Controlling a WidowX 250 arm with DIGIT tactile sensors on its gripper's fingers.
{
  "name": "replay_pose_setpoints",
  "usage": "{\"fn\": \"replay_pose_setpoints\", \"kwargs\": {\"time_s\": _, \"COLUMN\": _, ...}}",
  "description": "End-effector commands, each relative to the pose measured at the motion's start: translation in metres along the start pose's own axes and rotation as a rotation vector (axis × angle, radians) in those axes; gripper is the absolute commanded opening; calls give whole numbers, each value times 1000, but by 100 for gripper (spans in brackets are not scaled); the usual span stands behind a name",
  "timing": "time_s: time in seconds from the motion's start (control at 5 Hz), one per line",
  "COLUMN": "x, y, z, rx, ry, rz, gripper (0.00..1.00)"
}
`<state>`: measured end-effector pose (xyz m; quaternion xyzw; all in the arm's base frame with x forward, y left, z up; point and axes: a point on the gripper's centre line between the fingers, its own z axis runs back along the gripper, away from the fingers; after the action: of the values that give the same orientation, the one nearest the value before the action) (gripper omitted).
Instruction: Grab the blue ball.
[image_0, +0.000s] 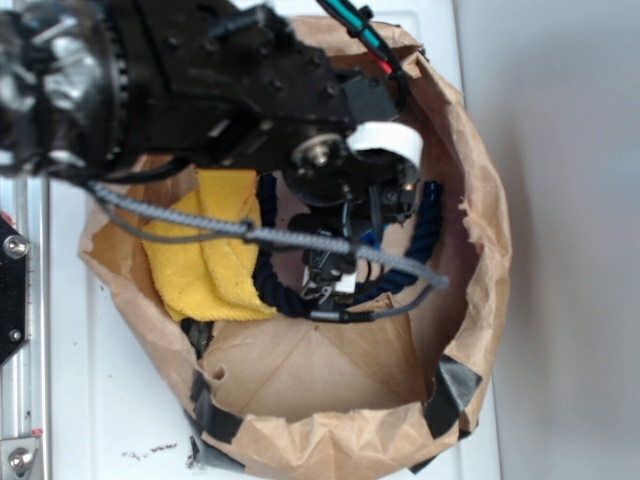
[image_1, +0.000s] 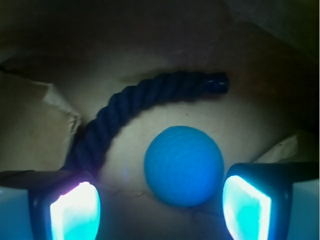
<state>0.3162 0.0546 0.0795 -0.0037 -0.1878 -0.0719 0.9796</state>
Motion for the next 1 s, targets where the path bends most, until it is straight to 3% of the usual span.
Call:
{"fn": "replay_pose_setpoints", "kwargs": {"time_s": 0.0, "x": 11, "y": -4, "z": 23, "rx": 5, "ry": -49, "rz": 62, "gripper": 100}}
{"fn": "replay_pose_setpoints", "kwargs": {"time_s": 0.6, "x": 11, "y": -10, "z": 35, "rx": -26, "ry": -131, "rz": 207, "gripper": 100}}
{"fn": "replay_pose_setpoints", "kwargs": {"time_s": 0.8, "x": 11, "y": -10, "z": 35, "rx": -26, "ry": -131, "rz": 207, "gripper": 100}}
